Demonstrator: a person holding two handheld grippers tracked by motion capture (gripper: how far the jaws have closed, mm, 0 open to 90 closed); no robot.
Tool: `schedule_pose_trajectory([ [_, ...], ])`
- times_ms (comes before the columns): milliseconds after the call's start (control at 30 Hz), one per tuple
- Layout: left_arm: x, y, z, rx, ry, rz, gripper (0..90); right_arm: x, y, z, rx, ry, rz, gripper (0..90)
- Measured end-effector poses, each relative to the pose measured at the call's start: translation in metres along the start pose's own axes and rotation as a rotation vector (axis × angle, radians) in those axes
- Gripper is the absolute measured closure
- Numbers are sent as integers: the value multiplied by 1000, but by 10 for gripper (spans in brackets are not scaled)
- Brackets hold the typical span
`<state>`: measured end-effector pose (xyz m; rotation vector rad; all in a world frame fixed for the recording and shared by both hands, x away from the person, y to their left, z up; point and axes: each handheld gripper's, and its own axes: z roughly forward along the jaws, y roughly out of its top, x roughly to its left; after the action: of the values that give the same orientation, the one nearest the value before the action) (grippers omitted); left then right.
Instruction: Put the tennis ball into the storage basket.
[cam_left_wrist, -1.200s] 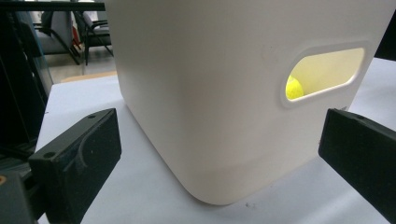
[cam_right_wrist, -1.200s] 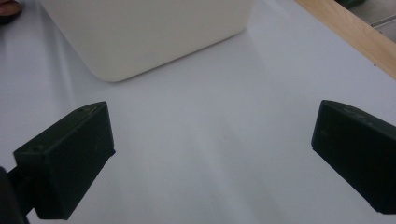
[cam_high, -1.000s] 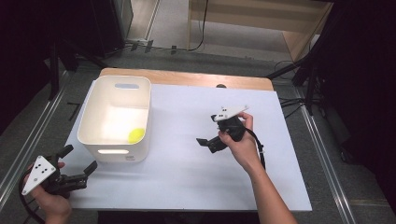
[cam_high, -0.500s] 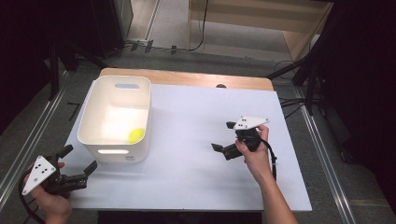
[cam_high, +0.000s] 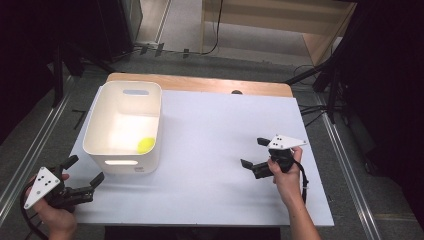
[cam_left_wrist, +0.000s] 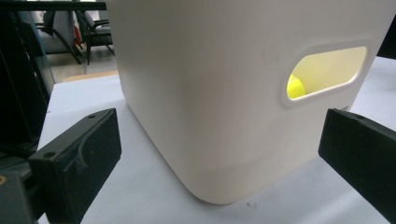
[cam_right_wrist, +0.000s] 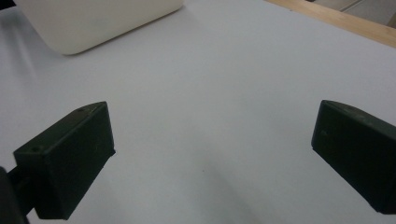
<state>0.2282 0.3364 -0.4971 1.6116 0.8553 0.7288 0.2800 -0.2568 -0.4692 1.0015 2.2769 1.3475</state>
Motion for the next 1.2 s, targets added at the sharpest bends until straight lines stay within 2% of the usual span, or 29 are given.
schedule_pose_trajectory([
  [300,0,0,0,4,1,0,0,-5,-15,-15,-37,-28,22,0],
  [667,0,0,0,-1,0,0,0,-12,-39,-30,-56,-61,69,0],
  [1200,-1,0,0,2,3,1,0,-22,-77,-61,-111,-126,134,0],
])
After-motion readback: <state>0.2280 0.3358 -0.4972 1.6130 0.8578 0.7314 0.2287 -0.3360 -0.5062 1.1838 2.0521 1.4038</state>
